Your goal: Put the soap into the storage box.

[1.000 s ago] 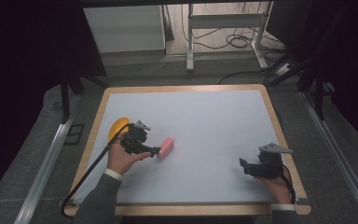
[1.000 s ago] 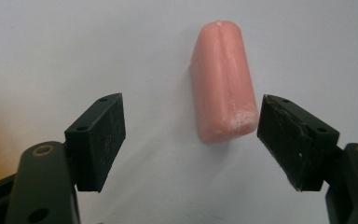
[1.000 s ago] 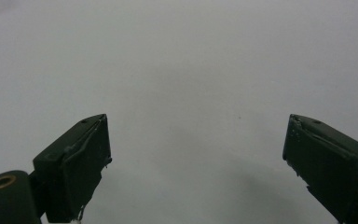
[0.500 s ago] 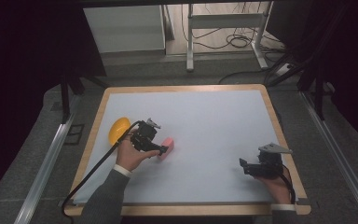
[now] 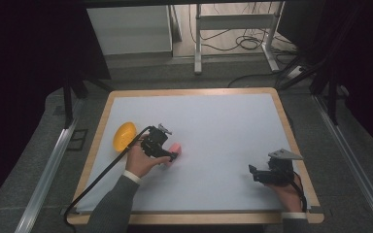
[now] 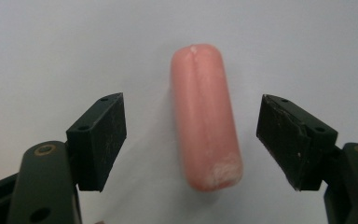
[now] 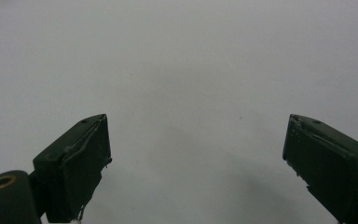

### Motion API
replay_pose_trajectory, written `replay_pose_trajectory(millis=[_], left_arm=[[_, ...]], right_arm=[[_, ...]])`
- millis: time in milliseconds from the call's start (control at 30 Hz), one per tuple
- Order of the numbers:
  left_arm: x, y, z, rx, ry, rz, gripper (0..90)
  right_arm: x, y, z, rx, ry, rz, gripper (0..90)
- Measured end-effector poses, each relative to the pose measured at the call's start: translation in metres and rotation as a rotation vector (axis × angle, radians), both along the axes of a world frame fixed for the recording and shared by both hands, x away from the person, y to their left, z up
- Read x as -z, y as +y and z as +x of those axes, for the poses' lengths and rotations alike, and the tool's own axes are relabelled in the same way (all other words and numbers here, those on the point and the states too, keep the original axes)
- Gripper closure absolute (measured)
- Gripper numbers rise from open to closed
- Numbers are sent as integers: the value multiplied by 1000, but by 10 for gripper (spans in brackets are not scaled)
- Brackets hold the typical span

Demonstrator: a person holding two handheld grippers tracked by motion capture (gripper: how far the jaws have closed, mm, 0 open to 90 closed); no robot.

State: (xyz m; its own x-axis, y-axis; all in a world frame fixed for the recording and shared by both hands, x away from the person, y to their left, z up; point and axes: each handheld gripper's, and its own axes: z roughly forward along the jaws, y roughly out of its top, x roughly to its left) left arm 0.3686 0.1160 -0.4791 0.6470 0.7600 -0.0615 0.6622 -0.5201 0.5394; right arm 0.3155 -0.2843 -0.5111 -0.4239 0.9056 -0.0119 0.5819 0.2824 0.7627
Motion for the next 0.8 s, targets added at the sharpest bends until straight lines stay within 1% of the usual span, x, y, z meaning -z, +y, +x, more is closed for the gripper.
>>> replay_pose_trajectory(millis=[67, 100, 133, 233, 267, 333, 400, 533, 600, 733, 800], left_arm=[[1, -5, 1, -3, -16, 26, 248], [3, -7, 1, -4, -18, 24, 250], [4, -7, 2, -5, -9, 19, 256], [10, -9, 6, -14, 8, 42, 262], [12, -9, 7, -9, 15, 51, 265], [14, -11, 7, -10, 16, 51, 280], [16, -12, 7, -7, 19, 54, 322], [20, -13, 8, -20, 29, 69, 406], [21, -14, 8, -20, 35, 66, 449], [22, -15, 9, -23, 49, 45, 550], [22, -15, 8, -27, 35, 51, 586]], right_arm=[[0, 0, 0, 0, 1, 0, 73], [0, 0, 0, 0, 3, -1, 73], [0, 0, 0, 1, 2, -1, 73], [1, -1, 0, 4, 4, -1, 73], [1, -1, 0, 3, 5, 0, 73], [1, -1, 0, 4, 6, -1, 73], [1, -1, 1, 5, 6, -4, 73], [1, 0, 0, 7, 7, -6, 73], [1, -1, 1, 8, 8, -5, 73], [1, -1, 0, 11, 8, -4, 73], [1, -1, 0, 11, 8, -4, 73]])
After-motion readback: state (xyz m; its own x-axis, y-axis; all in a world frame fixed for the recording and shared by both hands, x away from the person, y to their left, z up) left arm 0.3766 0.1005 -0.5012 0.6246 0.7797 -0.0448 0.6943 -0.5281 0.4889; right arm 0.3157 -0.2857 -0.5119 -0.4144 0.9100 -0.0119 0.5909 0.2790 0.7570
